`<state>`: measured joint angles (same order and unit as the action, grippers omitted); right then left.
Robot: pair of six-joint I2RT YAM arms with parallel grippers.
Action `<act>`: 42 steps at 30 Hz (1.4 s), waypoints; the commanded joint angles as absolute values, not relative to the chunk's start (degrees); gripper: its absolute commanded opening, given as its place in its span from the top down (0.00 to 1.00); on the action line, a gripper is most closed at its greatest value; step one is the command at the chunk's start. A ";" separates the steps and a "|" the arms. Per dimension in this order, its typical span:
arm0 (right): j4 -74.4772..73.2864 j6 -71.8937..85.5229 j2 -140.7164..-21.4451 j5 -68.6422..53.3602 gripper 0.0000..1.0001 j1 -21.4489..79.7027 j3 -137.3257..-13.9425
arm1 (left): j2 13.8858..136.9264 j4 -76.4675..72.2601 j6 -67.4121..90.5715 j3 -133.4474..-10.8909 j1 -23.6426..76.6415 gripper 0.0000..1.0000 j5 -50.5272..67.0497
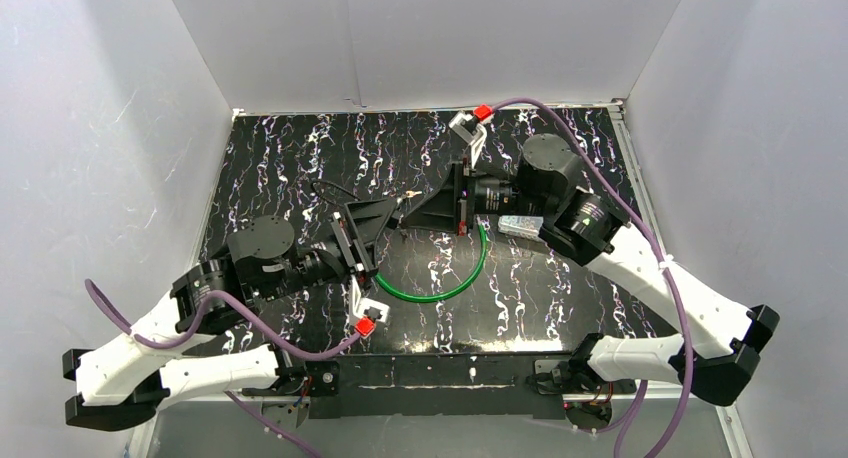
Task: Unlock with the key
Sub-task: Unlock the lock.
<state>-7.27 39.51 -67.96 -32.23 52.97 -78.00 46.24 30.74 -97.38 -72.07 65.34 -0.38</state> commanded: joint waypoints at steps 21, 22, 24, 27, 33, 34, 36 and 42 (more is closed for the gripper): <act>29.88 75.36 -66.99 -41.60 0.99 45.07 -61.12 | 46.78 -11.41 -121.81 -59.72 65.57 1.00 4.25; 30.83 76.28 -67.19 -41.65 0.99 44.88 -60.70 | 47.03 -12.20 -122.43 -59.61 65.57 1.00 4.33; 33.44 78.80 -67.80 -42.00 0.99 44.55 -59.76 | 47.12 -13.44 -124.10 -59.18 65.57 1.00 5.04; 40.70 85.61 -69.56 -42.56 0.99 43.64 -57.34 | 46.81 -14.70 -126.45 -57.83 65.57 1.00 6.51; 52.84 96.11 -73.98 -44.36 0.99 42.42 -56.24 | 45.77 -15.27 -128.86 -56.92 65.57 1.00 6.84; 52.23 96.15 -74.06 -44.65 0.99 42.18 -56.93 | 45.65 -15.31 -128.75 -57.03 65.57 1.00 6.69; 49.08 95.16 -73.90 -45.47 0.99 41.66 -59.31 | 45.58 -15.72 -128.75 -57.15 65.57 1.00 6.10; 43.51 92.62 -72.71 -45.17 0.90 40.71 -61.73 | 43.90 -16.01 -128.81 -55.62 65.57 1.00 5.37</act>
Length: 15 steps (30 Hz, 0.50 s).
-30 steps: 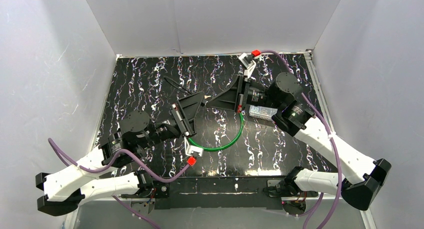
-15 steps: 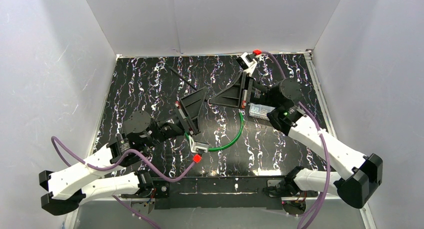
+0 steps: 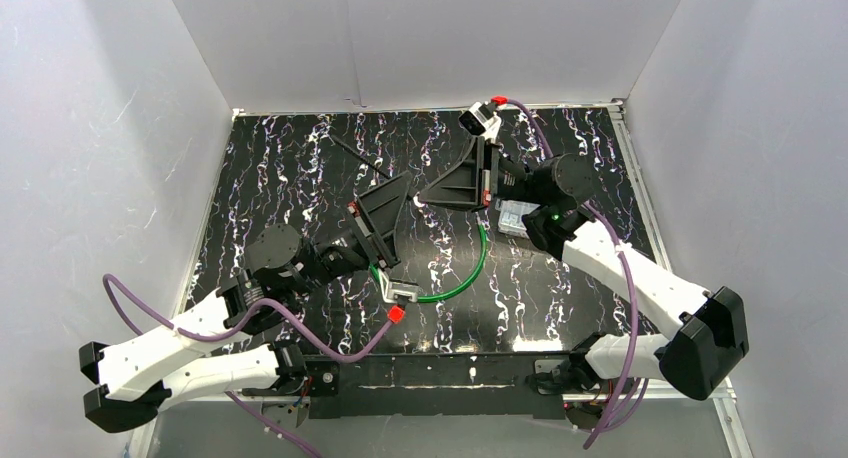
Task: Unlock with the key
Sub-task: Unlock the lock.
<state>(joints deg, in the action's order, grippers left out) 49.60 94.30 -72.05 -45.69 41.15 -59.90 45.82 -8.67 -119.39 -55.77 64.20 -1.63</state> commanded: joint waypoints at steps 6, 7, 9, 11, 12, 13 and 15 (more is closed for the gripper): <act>27.35 82.28 -70.48 -46.61 0.34 38.82 -68.61 | 42.73 -15.05 -127.72 -55.69 65.57 1.00 3.73; 22.85 78.36 -69.89 -46.33 0.31 38.43 -70.56 | 42.46 -14.83 -127.49 -55.44 65.57 1.00 3.43; 13.69 70.14 -67.93 -44.87 0.28 37.90 -75.59 | 41.74 -13.56 -126.86 -55.39 65.57 1.00 2.57; 2.41 58.94 -66.62 -42.08 0.26 37.99 -81.12 | 41.49 -12.70 -125.77 -55.65 65.57 1.00 1.75; -5.13 52.52 -66.28 -39.70 0.25 38.53 -84.04 | 41.48 -12.35 -125.18 -55.89 65.57 1.00 1.24; -9.88 47.69 -66.00 -37.66 0.24 39.01 -85.98 | 41.46 -12.07 -124.57 -56.05 65.57 1.00 0.89; -15.12 40.25 -65.55 -33.92 0.23 39.99 -87.72 | 41.43 -10.95 -123.49 -56.68 65.56 1.00 0.86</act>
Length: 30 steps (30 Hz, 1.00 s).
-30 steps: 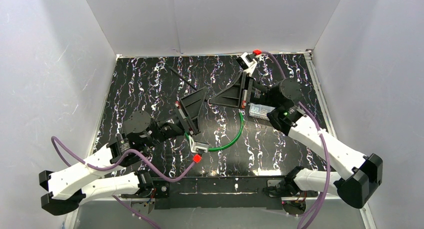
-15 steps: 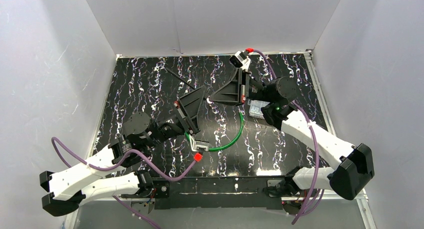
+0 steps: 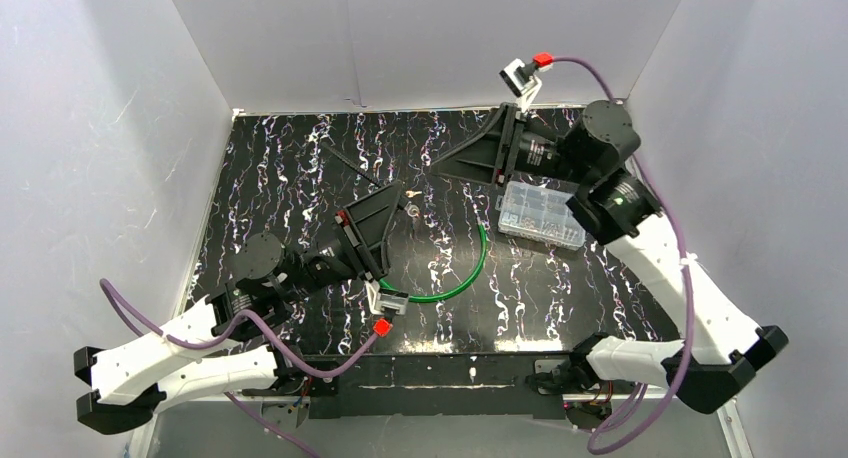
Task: Unlock with the key
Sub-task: Unlock the lock.
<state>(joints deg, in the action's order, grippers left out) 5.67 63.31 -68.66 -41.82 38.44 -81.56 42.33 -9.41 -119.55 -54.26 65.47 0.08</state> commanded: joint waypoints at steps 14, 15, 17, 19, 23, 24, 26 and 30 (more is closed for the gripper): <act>-19.13 6.83 -63.51 -1.43 0.20 64.09 -89.00 | 42.91 -2.33 -114.82 -62.02 65.57 1.00 -5.75; -18.52 5.69 -63.68 -0.53 0.21 64.99 -89.19 | 42.81 -1.69 -114.55 -62.05 65.57 1.00 -5.78; -17.05 3.42 -63.97 2.77 0.25 66.63 -89.14 | 42.69 -1.03 -114.12 -62.06 65.57 1.00 -5.78; -13.92 0.69 -63.63 5.23 0.27 68.63 -87.69 | 42.76 -0.84 -113.78 -62.20 65.58 1.00 -5.77; -6.67 -3.79 -62.68 8.37 0.31 71.41 -84.17 | 43.50 -0.52 -113.31 -63.11 65.65 1.00 -5.96; -4.87 -4.31 -62.40 8.43 0.33 71.79 -83.17 | 43.65 -0.53 -113.36 -63.20 65.65 1.00 -5.97; -2.07 -5.17 -62.34 8.35 0.35 72.42 -82.21 | 43.82 -0.36 -113.30 -63.41 65.66 1.00 -5.99; -1.47 -6.36 -63.81 8.86 0.41 72.86 -82.82 | 44.08 -0.37 -113.56 -63.88 65.65 1.00 -6.02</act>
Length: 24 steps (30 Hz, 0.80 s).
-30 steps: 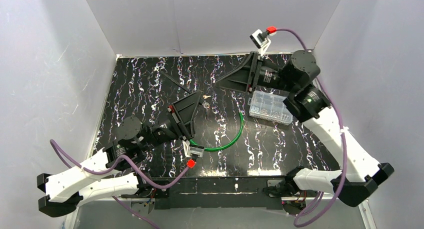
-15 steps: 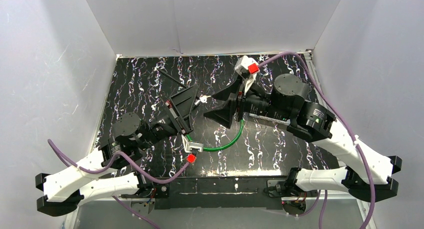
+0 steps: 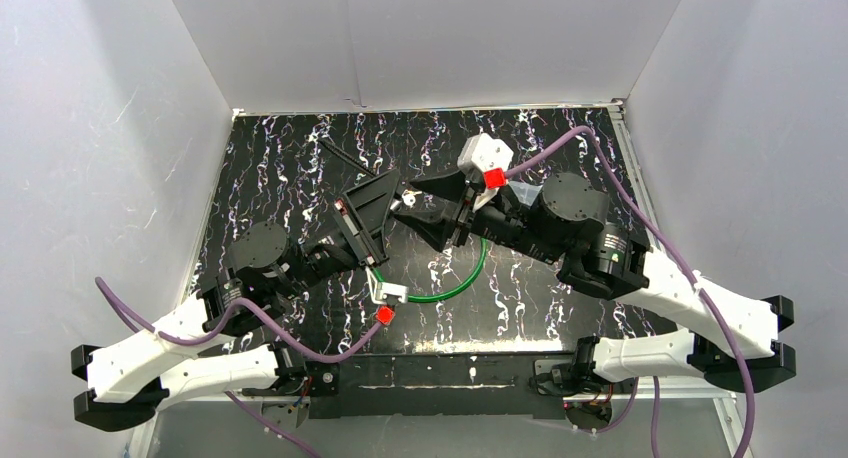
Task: Unlock with the key
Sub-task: Unlock the lock.
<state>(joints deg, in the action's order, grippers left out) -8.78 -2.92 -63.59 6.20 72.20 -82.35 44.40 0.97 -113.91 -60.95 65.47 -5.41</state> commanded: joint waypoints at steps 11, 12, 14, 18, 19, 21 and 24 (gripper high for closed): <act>1.34 -11.23 -65.51 11.92 0.57 74.44 -82.64 | 43.93 -0.37 -114.50 -63.95 65.65 1.00 -5.47; 1.05 -11.55 -65.73 11.88 0.57 74.64 -83.01 | 44.01 -0.39 -114.53 -64.09 65.67 1.00 -5.45; 0.14 -12.25 -66.27 11.56 0.57 75.06 -83.68 | 44.19 -0.40 -114.59 -64.49 65.66 1.00 -5.37; -2.01 -12.83 -66.54 11.09 0.46 75.75 -83.70 | 44.14 -0.34 -114.74 -64.47 65.73 1.00 -5.50; -1.94 -12.84 -66.60 11.40 0.46 75.84 -83.68 | 44.05 -0.40 -114.91 -64.45 65.74 1.00 -5.46; -1.58 -12.79 -66.49 11.79 0.53 75.92 -83.76 | 43.95 -0.40 -115.10 -64.21 65.78 1.00 -5.41; 1.31 -13.10 -65.68 12.81 0.59 76.21 -82.70 | 43.69 -0.35 -115.71 -63.80 65.99 1.00 -5.30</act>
